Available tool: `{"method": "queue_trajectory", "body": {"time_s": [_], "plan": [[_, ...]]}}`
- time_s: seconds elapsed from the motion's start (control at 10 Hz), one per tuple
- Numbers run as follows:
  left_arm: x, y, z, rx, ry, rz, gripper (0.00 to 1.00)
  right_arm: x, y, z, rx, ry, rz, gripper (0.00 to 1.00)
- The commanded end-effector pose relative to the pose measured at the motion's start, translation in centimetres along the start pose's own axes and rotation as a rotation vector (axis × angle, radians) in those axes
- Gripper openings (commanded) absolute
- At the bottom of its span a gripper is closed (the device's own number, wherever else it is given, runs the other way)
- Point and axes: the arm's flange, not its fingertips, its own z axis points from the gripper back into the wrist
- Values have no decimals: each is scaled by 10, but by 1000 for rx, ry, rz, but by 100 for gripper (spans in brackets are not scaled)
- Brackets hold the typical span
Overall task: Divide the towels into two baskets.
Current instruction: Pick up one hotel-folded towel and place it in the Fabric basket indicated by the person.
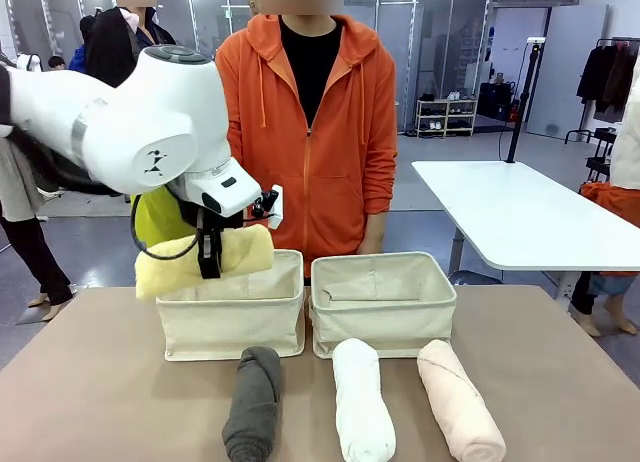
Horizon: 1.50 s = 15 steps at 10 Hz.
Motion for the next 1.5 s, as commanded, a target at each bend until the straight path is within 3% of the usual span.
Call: {"method": "queue_trajectory", "body": {"time_s": [0.0,0.2,0.8,1.1,1.2,1.3,1.4], "plan": [[-4,49,-28,43,-73,-200,30,-2,1,1,18,-11,20,100],[-7,72,-62,-36,-85,-307,30,-2,1,1,18,-11,20,100],[4,100,-148,-105,-100,-194,30,-2,1,1,18,-11,20,100],[24,117,-175,-114,-34,-189,30,-2,1,1,18,-11,20,100],[28,122,-180,-145,-46,-174,36,-2,1,1,18,-11,20,100],[28,125,-182,-150,-30,-173,64,-2,1,1,18,-11,20,100],[27,126,-181,-151,-30,-167,71,-2,1,1,18,-11,20,100]]}}
